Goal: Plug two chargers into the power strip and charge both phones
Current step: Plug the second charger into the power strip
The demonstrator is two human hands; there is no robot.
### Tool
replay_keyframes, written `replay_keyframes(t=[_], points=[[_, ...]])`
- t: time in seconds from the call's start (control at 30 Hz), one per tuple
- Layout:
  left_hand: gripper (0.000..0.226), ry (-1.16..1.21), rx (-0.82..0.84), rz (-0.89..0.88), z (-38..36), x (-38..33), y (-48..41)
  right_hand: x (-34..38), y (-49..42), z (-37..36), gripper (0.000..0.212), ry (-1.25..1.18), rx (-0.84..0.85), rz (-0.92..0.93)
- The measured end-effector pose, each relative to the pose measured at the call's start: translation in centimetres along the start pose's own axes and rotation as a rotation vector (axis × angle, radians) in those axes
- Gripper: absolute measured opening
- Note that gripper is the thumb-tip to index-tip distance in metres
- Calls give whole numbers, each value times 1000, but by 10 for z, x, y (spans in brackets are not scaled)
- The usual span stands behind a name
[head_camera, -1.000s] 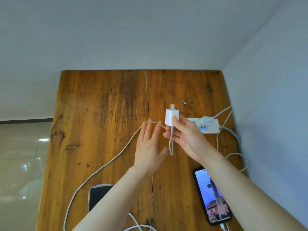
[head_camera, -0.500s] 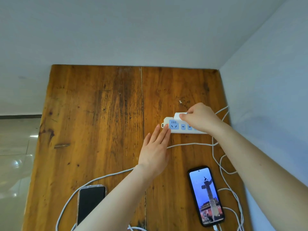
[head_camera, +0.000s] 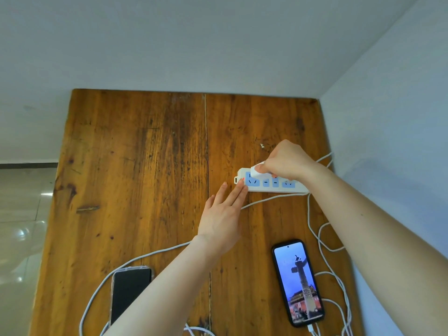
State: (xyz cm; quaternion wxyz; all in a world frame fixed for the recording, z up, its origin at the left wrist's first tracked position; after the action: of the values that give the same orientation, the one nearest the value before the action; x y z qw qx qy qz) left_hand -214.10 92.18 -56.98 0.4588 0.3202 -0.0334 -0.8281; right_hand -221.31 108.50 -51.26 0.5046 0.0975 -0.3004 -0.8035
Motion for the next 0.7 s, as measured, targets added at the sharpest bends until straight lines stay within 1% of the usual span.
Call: replay_keyframes(t=[0.13, 0.17, 0.23, 0.3, 0.4, 0.57, 0.7], points=[[83, 3, 4, 4, 0, 0, 0, 15, 7, -3, 48, 0, -40, 86], [83, 4, 3, 3, 0, 0, 0, 18, 8, -3, 49, -15, -56, 93], [84, 5, 1, 3, -1, 0, 0, 20, 11, -1, 43, -39, -54, 108], [85, 12, -1, 9, -2, 1, 0, 18, 14, -2, 37, -35, -5, 137], [86, 19, -3, 14, -5, 2, 0, 10, 18, -6, 35, -65, 58, 158], [87, 17, 2, 16, -6, 1, 0, 15, 19, -10, 34, -129, -39, 174], [87, 5, 17, 19, -3, -1, 1, 14, 17, -9, 33, -130, -50, 158]])
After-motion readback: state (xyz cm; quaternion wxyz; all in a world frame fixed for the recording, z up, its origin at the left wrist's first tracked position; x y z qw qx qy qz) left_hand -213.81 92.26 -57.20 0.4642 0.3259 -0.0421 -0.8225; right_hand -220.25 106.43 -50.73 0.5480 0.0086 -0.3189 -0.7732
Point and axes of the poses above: each hand's wrist, its own y-axis away from the middle knuckle, its own z-axis out of the back of the hand, x = y × z, the point moved 6 cm from there along -y, towards the middle knuckle, and after that the axes turned 5 degrees about y, right-handed, at the moved point
